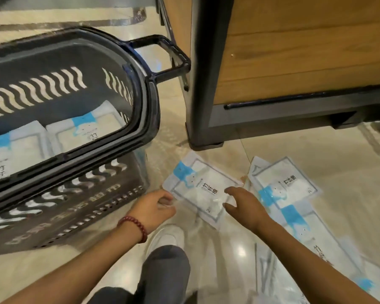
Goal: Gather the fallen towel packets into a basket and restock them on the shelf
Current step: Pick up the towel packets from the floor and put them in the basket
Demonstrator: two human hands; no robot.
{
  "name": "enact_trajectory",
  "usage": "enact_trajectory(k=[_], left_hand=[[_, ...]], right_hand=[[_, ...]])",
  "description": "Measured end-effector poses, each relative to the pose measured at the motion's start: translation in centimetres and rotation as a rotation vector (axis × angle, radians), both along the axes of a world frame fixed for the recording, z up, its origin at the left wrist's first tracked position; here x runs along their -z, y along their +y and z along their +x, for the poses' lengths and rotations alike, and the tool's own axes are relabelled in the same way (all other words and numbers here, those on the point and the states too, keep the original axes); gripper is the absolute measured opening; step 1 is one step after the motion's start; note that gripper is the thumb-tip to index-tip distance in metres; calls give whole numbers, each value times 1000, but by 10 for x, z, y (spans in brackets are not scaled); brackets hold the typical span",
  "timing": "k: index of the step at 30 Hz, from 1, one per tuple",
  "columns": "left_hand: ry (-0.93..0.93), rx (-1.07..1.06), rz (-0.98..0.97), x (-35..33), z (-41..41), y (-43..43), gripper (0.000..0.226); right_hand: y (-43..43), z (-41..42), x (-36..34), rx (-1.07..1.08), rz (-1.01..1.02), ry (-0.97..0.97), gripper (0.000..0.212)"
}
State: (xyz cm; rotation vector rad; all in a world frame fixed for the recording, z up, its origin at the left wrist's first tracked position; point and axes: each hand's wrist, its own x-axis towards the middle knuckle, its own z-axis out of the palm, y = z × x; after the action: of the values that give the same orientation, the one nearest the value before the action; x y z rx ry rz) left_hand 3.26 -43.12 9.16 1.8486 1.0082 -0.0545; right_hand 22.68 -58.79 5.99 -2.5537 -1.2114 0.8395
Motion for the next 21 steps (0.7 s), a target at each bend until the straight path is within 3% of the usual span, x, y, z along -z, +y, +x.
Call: enact_trajectory(k=[3, 8, 11, 13, 17, 21], left_hand=[[97, -35, -70, 56, 20, 10, 21], [89, -178, -137, 123, 36, 22, 20], [117, -207, -148, 142, 33, 28, 20], [170, -180, -109, 146, 28, 31, 18], [245, -211, -88, 143, 24, 31, 20], [262, -260, -123, 145, 32, 24, 39]], right_hand=[[12, 19, 43, 46, -53, -25, 57], [42, 53, 105, 95, -9, -105, 68], [61, 70, 130, 103, -116, -106, 93], [64, 67, 143, 74, -181, -170, 96], [59, 46, 155, 156, -135, -345, 68], [45, 36, 145, 361, 146, -27, 23]])
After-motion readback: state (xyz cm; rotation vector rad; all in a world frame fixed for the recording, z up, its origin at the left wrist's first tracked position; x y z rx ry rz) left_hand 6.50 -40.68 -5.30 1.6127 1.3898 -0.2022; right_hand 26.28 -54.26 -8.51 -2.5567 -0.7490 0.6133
